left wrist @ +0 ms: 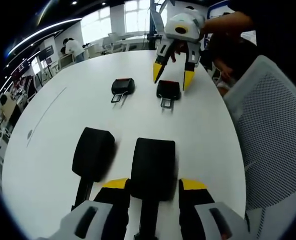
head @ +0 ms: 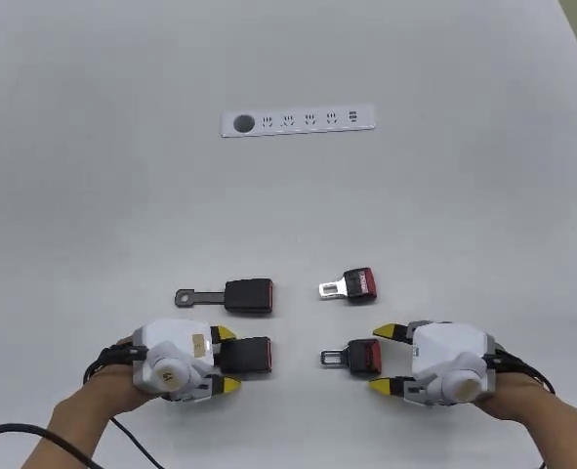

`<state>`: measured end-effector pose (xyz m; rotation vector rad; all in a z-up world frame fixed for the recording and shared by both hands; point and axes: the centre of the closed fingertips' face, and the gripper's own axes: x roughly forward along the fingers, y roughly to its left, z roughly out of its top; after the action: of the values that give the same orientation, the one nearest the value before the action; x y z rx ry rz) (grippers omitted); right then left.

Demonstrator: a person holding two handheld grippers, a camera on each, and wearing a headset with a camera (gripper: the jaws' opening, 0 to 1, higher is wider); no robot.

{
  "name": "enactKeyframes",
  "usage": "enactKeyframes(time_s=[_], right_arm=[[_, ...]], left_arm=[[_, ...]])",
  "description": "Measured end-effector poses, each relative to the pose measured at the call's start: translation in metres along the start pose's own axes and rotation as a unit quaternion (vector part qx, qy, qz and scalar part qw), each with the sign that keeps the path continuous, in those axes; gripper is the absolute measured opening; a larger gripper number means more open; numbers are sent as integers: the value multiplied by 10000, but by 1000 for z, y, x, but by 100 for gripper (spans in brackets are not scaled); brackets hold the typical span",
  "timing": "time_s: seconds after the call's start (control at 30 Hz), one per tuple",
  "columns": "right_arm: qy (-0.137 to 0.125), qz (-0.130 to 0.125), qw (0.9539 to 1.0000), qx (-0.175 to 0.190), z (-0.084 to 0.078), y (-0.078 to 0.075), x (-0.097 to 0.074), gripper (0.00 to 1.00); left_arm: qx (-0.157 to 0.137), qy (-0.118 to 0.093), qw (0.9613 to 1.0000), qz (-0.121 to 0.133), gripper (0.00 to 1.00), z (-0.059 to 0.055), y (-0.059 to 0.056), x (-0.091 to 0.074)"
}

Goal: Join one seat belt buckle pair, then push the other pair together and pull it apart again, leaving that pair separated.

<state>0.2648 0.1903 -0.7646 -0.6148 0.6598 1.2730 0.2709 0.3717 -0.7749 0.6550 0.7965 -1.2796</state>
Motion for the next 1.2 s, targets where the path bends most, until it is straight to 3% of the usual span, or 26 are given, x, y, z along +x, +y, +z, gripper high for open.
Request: enactKeyframes(time_s=[0.3,1.2], right_arm=[[25,68,9999,-82,0,0,6,32],[83,39,10000,-11,8,-5,16,31]], left_arm=[[138,84,9999,-12,34,-1,3,2],[200,197,9995,-127,33,-3,3,5]])
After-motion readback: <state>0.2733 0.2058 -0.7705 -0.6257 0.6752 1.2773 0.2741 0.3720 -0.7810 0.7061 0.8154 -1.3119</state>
